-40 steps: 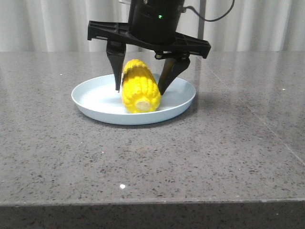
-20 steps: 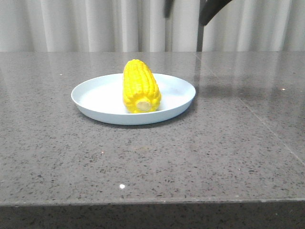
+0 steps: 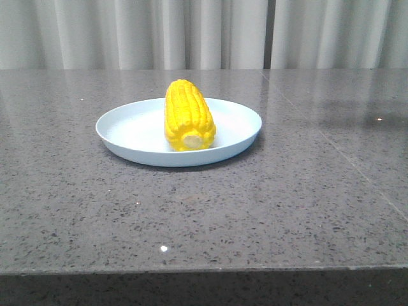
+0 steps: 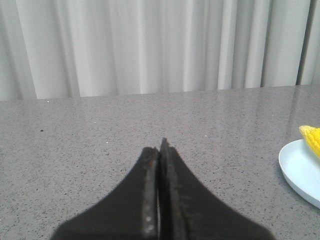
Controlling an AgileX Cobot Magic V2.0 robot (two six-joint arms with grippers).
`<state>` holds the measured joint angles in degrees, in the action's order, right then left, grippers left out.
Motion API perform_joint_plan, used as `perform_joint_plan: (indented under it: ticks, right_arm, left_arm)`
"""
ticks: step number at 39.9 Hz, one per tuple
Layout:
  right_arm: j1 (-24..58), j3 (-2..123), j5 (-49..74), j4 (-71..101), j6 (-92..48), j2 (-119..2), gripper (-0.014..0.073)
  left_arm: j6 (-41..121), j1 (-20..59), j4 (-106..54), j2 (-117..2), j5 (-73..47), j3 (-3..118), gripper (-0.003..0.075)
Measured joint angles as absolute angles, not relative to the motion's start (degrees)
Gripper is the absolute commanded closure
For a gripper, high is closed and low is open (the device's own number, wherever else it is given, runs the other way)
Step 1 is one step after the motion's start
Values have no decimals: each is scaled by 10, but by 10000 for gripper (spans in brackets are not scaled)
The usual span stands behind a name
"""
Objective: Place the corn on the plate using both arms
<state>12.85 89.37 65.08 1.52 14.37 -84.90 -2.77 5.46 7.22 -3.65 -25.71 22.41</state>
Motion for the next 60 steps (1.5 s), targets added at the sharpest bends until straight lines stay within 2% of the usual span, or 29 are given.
perform_joint_plan:
  ticks: [12, 20, 39, 50, 60]
  right_arm:
    - [28, 706, 575, -7, 102, -741, 706]
    - [27, 568, 475, -8, 93, -625, 706]
    - [27, 279, 309, -28, 90, -239, 706]
    - [27, 201, 270, -28, 90, -76, 706]
    - [27, 198, 255, -28, 90, -61, 706]
  left_arm:
    - [-28, 55, 72, -37, -257, 224, 741]
    - [-28, 55, 72, -37, -257, 224, 741]
    - [-28, 55, 72, -37, -257, 224, 741]
    - [-28, 55, 72, -37, -257, 224, 741]
    - [-28, 55, 72, -37, -257, 224, 741]
